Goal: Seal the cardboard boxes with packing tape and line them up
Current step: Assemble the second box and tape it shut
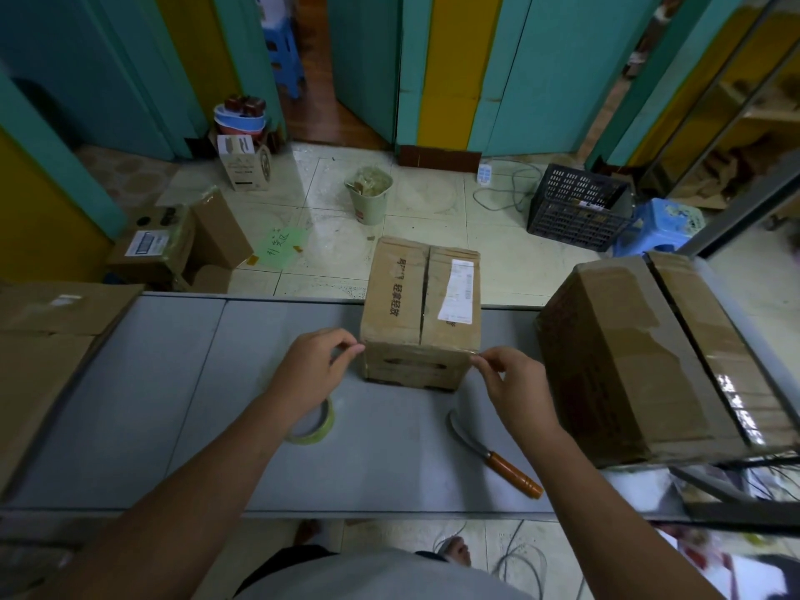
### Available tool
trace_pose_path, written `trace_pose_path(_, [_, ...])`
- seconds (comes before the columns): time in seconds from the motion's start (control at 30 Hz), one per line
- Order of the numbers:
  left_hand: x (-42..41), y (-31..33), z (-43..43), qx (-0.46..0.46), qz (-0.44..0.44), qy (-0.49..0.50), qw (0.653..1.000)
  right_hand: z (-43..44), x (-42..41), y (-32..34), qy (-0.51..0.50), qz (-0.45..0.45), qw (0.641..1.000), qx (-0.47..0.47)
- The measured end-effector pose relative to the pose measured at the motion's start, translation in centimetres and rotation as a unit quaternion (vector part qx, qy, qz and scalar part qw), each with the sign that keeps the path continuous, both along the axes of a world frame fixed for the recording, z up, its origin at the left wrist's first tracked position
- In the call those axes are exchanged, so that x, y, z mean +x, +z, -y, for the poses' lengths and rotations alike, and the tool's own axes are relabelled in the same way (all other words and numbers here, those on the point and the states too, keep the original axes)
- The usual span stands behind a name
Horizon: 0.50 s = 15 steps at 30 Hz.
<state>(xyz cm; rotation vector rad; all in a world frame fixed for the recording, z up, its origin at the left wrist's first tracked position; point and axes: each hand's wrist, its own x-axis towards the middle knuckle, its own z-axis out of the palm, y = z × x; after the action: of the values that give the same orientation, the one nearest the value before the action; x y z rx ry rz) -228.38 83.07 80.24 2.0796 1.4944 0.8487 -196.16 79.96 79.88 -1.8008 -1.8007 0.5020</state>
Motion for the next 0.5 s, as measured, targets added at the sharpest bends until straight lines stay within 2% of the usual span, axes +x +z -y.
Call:
trace_pose_path(0.23, [-0.2, 0.1, 0.1, -0.013, 0.006, -0.017, 1.000, 0.4, -0.1, -0.3, -0.006, -0.028, 0.999, -0.020])
trace_pose_path(0.37, [-0.8, -0.2, 0.3, -0.047, 0.005, -0.039, 0.998, 1.6, 0.5, 0.2, 0.028, -0.061, 0.997, -0.030])
trace_pose_path(0.5, [-1.7, -0.4, 0.0, -0.071, 0.006, -0.048, 0.996, 1.6, 1.6, 0.4, 0.046, -0.064, 0.997, -0.003])
